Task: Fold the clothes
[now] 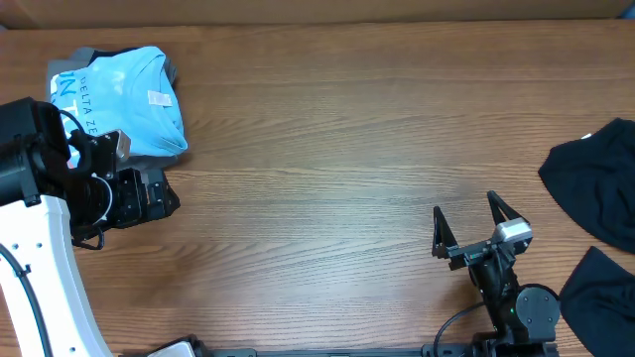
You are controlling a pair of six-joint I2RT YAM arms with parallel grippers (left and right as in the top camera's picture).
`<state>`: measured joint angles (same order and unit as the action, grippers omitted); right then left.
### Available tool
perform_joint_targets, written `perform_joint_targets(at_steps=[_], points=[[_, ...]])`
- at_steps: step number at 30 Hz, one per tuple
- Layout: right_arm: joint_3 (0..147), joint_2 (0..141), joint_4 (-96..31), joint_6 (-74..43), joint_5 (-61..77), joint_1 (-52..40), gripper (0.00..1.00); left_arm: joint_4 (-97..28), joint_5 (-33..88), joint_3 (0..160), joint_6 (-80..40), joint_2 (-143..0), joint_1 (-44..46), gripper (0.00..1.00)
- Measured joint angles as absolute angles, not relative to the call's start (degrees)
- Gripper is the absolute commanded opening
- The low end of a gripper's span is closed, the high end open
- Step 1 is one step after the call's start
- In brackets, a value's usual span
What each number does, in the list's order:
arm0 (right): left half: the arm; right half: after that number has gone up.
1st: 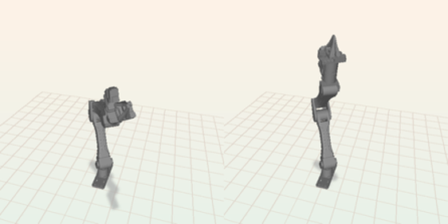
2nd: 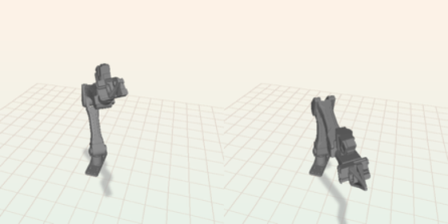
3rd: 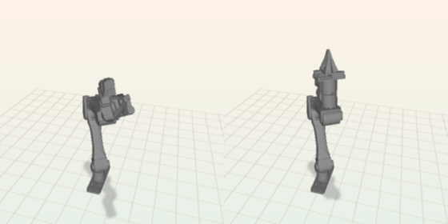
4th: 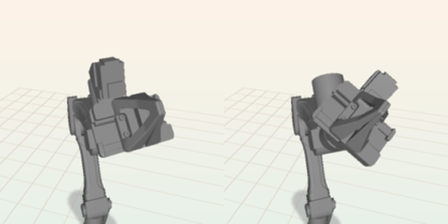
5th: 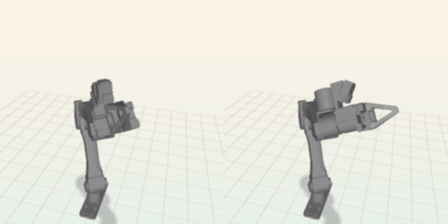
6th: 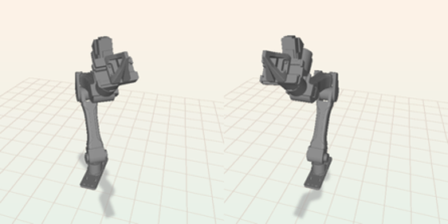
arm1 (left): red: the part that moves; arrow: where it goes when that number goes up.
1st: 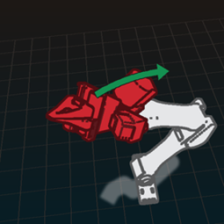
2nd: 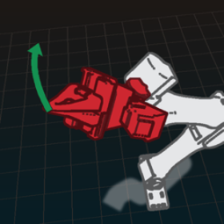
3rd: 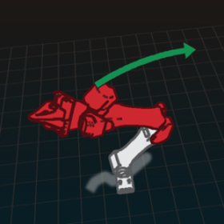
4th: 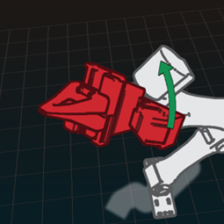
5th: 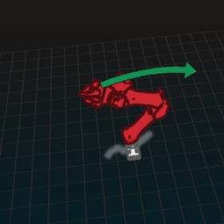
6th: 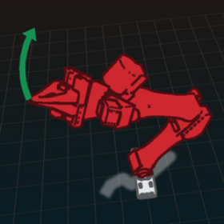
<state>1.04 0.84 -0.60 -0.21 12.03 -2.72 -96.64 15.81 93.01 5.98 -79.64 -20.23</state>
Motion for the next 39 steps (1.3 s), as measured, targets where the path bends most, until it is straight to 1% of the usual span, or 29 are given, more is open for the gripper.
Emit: perform_joint_targets(at_steps=[4,24,28,35,37,39], points=[[1.0,0.8,-3.8,-0.2,12.0,-2.7,1.0,-96.6,15.8,93.0,6.0,-79.6,-20.2,1.0],[1.0,0.8,-3.9,-0.2,12.0,-2.7,1.0,-95.0,15.5,93.0,6.0,-78.9,-19.5,1.0],[1.0,0.8,-3.9,-0.2,12.0,-2.7,1.0,-92.8,10.1,93.0,6.0,-74.5,-16.2,1.0],[1.0,0.8,-3.9,-0.2,12.0,-2.7,1.0,-92.4,0.9,91.0,6.0,-59.6,-3.7,1.0],[1.0,0.8,-3.9,-0.2,12.0,-2.7,1.0,-92.3,-0.3,89.7,6.0,-56.5,-3.1,1.0],[1.0,0.8,-3.9,-0.2,12.1,-2.7,1.0,-89.6,-1.1,87.7,6.0,-53.3,-3.0,1.0]])
